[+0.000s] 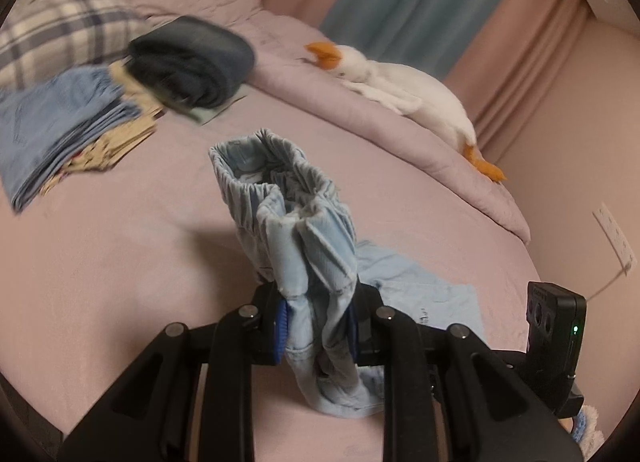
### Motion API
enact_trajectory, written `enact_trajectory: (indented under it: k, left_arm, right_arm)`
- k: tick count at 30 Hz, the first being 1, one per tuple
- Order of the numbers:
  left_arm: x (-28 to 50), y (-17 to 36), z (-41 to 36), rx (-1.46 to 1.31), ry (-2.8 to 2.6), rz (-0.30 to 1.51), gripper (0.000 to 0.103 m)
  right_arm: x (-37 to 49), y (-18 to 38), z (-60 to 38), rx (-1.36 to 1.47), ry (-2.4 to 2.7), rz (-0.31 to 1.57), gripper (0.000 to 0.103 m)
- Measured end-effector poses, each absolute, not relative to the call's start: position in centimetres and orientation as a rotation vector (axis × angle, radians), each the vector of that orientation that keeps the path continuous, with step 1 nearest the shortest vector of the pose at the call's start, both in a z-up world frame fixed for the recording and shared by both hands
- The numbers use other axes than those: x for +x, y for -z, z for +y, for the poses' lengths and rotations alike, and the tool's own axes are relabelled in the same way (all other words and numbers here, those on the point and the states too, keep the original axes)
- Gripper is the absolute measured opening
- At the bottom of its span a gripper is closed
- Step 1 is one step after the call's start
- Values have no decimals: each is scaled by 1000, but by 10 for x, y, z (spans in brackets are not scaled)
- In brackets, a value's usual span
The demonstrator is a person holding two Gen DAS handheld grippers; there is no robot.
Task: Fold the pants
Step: 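Lift the elastic waistband with the left tool and carry it over the legs, then lay the waistband down on the folded legs and open the left tool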
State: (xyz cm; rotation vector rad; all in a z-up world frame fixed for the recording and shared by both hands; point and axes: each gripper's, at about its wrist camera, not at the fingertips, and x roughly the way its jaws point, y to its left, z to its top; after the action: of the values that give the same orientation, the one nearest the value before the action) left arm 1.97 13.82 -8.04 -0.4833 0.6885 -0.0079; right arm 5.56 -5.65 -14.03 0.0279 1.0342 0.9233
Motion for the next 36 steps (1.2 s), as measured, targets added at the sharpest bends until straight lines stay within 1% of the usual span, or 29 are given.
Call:
enact_trajectory:
  k: [6,10,11,15,19,21,25,28,29,30,32,33,34,36]
  left_arm:
    - [34,64,106,-389,65,687,22]
    - [42,60,85,-345,100,694,22]
    - [44,60,79,-331,110,698,22]
    - [51,59,56,-274,142,714,22]
    - [60,66,33,-213,182,749,22]
    - [65,71,17,-176,208,770,22]
    - [77,86,-15,-101,267,816,23]
    - [86,103,-37,-56,301,867,28]
    - [89,110,-44,-47,314,889,28]
    - [91,116,-47,-45,324,909,33]
    - [95,127,-53,-52,349,944,37]
    - [95,130,-54,-51,355,954,41]
    - [94,130,-53,-53,360,956,42]
    - [91,127,-47,-78,381,950,49]
  right_arm:
    - [64,152,-99,198,-883,1061,25]
    - [66,163,-122,343,-861,1067,36]
    - [69,162,-114,374,-859,1069,38]
    - [75,173,-135,575,-863,1077,40]
    - [81,190,-158,866,-882,1079,51]
    - [83,205,-174,1048,-891,1078,53]
    - [87,219,-188,1288,-910,1044,61]
    - [88,224,-196,1416,-930,997,63]
    - [89,227,-199,1463,-932,980,68]
    - [91,229,-200,1493,-934,972,70]
    - [91,229,-205,1501,-924,975,73]
    - [92,229,-206,1501,-919,978,74]
    - [92,229,-203,1489,-905,994,74]
    - [93,225,-200,1417,-864,1032,74]
